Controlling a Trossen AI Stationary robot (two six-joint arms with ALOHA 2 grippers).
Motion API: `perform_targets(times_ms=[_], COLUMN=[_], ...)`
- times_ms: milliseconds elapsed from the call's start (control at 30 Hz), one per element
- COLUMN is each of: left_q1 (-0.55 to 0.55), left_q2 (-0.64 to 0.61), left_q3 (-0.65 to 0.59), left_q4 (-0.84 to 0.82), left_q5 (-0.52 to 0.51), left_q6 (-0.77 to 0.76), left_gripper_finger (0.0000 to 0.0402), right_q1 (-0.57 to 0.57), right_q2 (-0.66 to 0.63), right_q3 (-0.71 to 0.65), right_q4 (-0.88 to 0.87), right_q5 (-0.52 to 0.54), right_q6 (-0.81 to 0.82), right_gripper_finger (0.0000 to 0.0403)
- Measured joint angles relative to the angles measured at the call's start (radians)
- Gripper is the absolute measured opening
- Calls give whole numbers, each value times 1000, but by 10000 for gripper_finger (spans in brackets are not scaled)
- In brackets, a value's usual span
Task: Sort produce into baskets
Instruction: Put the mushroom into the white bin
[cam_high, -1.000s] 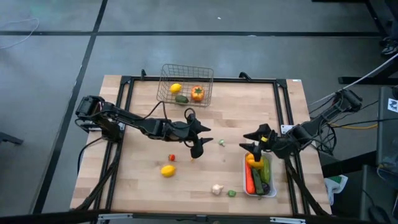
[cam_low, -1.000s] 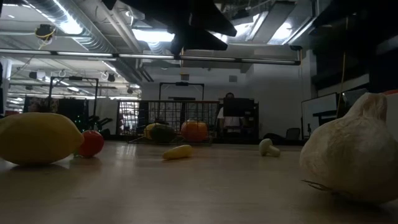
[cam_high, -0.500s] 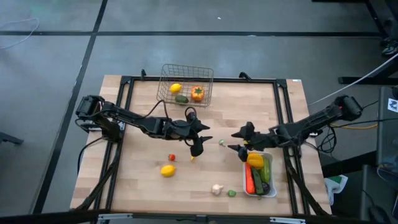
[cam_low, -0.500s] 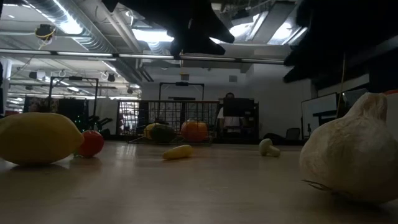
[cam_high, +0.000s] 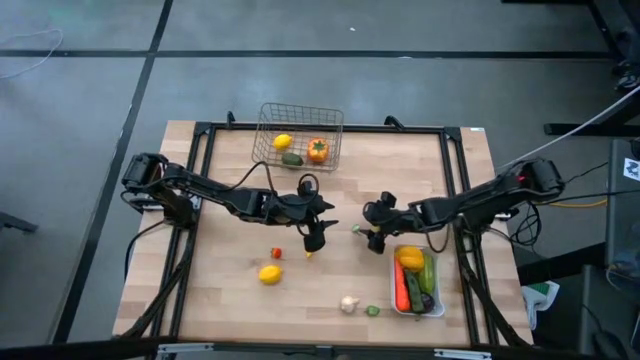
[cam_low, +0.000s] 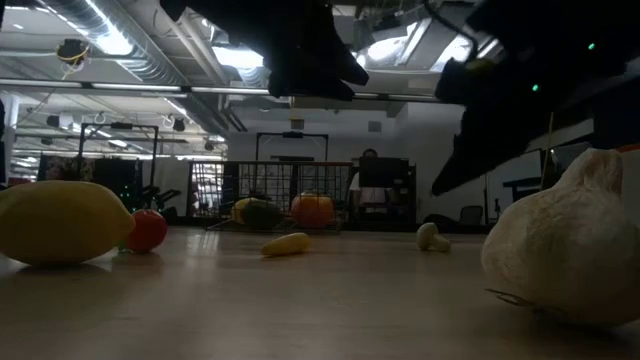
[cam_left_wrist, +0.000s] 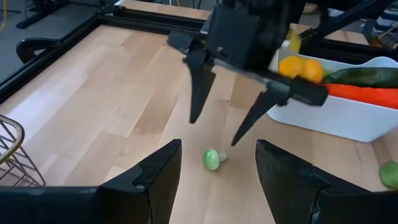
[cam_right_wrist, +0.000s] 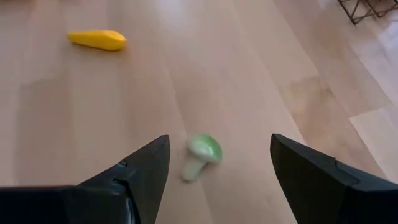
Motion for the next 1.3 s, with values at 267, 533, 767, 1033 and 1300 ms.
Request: perform_targets(times_ms=[267, 533, 767, 1033, 1300], left_q1=[0, 0, 0, 0, 0], left_q2=[0, 0, 0, 0, 0], left_q3=[0, 0, 0, 0, 0], left_q4=[0, 0, 0, 0, 0], left_q5=[0, 0, 0, 0, 0], left_q6=[0, 0, -1, 0, 0], left_gripper_finger=[202, 202, 202, 202, 202], right_q1=[-3, -5, -5, -5, -5], right_q2=[89, 166, 199, 206, 206], right_q3=[0, 0, 0, 0, 0], right_q4=[73, 123, 121, 120, 120], right_q5=[0, 0, 0, 0, 0], right_q6=[-38, -38, -38, -39, -39], right_gripper_finger=[275, 275, 275, 259, 173])
